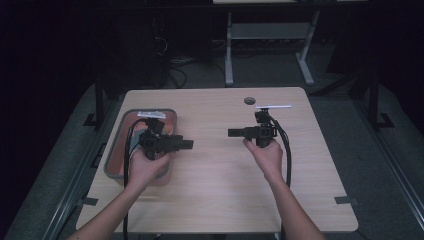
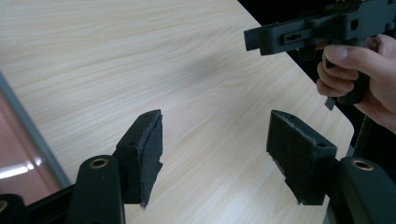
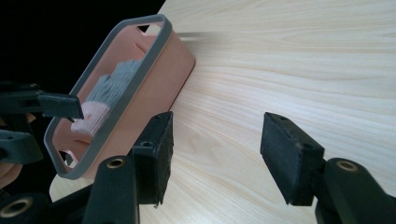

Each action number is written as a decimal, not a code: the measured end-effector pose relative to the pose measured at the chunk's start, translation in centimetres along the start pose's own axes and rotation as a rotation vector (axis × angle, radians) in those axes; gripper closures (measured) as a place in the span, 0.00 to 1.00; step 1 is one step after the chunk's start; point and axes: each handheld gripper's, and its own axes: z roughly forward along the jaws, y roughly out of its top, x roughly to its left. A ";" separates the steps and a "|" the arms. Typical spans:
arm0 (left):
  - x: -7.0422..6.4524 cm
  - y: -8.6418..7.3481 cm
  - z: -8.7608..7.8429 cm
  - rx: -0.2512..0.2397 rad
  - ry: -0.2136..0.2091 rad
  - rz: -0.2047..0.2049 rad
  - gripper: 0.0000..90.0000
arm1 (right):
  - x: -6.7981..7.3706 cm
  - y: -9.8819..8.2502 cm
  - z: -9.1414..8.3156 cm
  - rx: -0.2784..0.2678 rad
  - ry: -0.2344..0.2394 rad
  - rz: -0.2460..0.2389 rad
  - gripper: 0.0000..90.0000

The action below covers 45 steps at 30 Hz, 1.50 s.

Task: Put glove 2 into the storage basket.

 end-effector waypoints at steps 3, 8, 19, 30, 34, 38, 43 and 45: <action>-0.2 0.0 0.4 0.003 -0.007 0.002 0.39 | -0.5 -0.1 -0.5 -0.007 -0.005 0.003 0.48; -0.8 0.0 0.9 0.002 -0.014 0.008 0.39 | -1.4 -0.6 -1.2 -0.010 -0.011 0.011 0.47; -1.6 0.1 2.7 0.013 -0.042 0.021 0.36 | -3.1 -1.3 -2.9 -0.024 -0.019 0.032 0.45; -2.3 -0.3 4.1 0.016 -0.064 0.030 0.33 | -5.6 -2.6 -4.8 -0.021 -0.015 0.055 0.41; -2.6 -0.5 4.6 0.023 -0.072 0.034 0.32 | -6.4 -3.2 -5.5 -0.025 -0.024 0.063 0.41; -2.9 -0.8 5.1 0.033 -0.074 0.044 0.31 | -7.0 -3.6 -6.0 -0.021 -0.040 0.068 0.40; -3.4 -1.3 5.7 0.038 -0.088 0.040 0.30 | -7.7 -4.5 -6.4 -0.022 -0.036 0.086 0.40; -3.5 -1.5 5.9 0.039 -0.091 0.042 0.30 | -8.1 -4.9 -6.5 -0.015 -0.041 0.081 0.39</action>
